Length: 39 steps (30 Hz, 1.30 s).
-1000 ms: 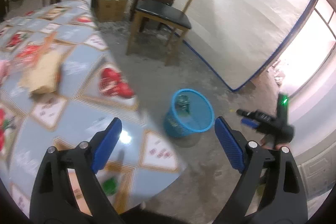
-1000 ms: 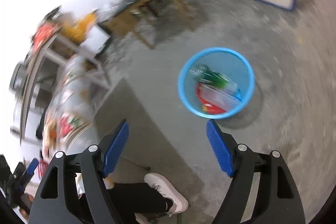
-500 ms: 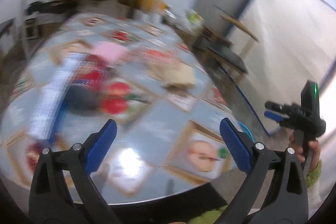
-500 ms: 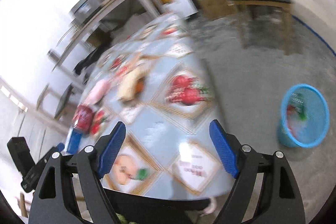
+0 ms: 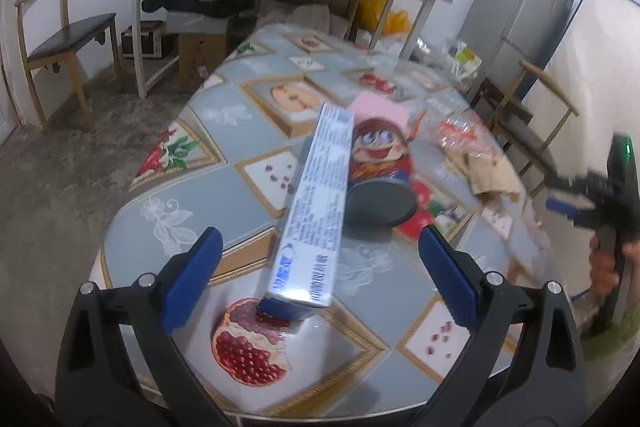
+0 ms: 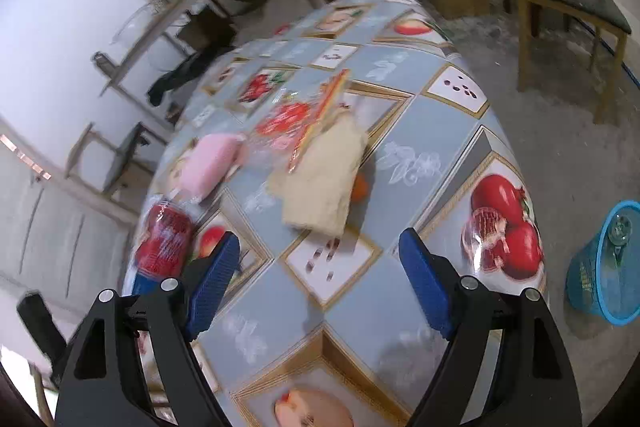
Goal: Collect trash
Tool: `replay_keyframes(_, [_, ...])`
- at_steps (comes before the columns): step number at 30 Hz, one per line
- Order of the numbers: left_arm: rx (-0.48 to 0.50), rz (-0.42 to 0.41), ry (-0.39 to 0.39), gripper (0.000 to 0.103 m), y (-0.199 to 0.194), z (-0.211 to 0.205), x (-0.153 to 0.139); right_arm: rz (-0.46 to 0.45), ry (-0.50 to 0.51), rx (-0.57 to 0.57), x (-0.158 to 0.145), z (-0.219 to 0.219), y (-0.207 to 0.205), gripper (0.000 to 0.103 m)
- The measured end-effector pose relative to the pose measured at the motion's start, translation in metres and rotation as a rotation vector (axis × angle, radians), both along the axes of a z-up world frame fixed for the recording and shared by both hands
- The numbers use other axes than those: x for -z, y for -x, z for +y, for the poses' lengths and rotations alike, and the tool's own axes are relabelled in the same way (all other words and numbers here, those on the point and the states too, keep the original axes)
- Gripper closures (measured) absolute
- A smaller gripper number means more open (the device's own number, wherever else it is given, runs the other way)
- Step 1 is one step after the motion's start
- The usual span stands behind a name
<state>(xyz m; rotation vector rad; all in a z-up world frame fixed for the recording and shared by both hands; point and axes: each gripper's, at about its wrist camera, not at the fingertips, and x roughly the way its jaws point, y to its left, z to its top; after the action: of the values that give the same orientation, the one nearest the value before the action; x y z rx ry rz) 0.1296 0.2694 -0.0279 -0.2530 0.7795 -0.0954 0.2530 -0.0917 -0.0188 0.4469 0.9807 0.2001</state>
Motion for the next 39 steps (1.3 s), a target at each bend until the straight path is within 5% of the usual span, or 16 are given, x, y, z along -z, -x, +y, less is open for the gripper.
replay_keyframes(8, [0.022, 0.031, -0.058, 0.01, -0.015, -0.007, 0.018, 0.071, 0.029, -0.042, 0.026, 0.021, -0.052, 0.024])
replay_keyframes(15, [0.031, 0.103, -0.087, 0.038, -0.02, -0.012, 0.027, 0.077, 0.134, -0.096, 0.033, 0.044, -0.064, 0.026])
replay_keyframes(21, [0.021, 0.149, -0.077, 0.054, -0.021, -0.013, 0.033, 0.065, 0.257, -0.102, 0.036, 0.053, -0.068, 0.048])
replay_keyframes(26, [0.008, 0.174, -0.071, 0.065, -0.019, -0.012, 0.037, 0.063, 0.28, -0.108, 0.038, 0.051, -0.066, 0.078])
replay_keyframes(34, [-0.005, 0.193, -0.065, 0.066, -0.011, -0.016, 0.035, 0.079, 0.236, -0.137, 0.038, 0.041, -0.041, 0.096])
replay_keyframes(39, [0.002, 0.219, -0.053, 0.067, 0.009, -0.022, 0.034, 0.098, 0.217, -0.172, 0.04, 0.036, -0.009, 0.097])
